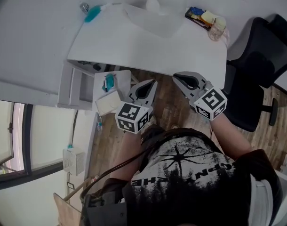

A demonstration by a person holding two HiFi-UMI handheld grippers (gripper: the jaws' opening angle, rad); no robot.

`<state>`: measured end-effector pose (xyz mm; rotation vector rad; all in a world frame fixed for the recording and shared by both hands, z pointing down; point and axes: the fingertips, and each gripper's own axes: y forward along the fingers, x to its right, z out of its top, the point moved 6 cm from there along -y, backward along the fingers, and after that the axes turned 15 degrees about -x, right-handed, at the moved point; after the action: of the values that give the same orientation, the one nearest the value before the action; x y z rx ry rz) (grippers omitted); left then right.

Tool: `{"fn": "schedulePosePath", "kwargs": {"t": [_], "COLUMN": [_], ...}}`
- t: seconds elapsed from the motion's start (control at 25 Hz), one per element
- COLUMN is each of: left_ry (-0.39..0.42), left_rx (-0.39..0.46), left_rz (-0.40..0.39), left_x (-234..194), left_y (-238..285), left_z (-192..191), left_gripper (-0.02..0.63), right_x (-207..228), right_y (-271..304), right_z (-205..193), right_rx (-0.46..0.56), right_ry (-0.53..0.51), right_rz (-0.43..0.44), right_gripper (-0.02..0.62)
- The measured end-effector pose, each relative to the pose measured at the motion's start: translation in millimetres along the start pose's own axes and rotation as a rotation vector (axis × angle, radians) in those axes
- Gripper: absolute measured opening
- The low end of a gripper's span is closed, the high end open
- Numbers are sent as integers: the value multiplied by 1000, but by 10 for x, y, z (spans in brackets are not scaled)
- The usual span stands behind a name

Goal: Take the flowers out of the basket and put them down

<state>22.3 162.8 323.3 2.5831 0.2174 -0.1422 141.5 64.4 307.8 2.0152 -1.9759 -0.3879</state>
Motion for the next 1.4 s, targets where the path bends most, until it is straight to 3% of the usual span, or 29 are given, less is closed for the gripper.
{"fn": "schedulePosePath", "kwargs": {"t": [0.48, 1.4], "left_ry": [20, 112], "left_rx": [25, 27], "left_rz": [-45, -202], "left_x": [-498, -2694], "left_y": [320, 935], "left_z": [254, 1039], "left_gripper": [11, 11], "right_x": [376, 1178], "right_y": [295, 2094], "right_z": [73, 838], "right_rx": [4, -34], "right_ry": [33, 89], "right_rz": [-95, -274], "right_gripper": [20, 20]}}
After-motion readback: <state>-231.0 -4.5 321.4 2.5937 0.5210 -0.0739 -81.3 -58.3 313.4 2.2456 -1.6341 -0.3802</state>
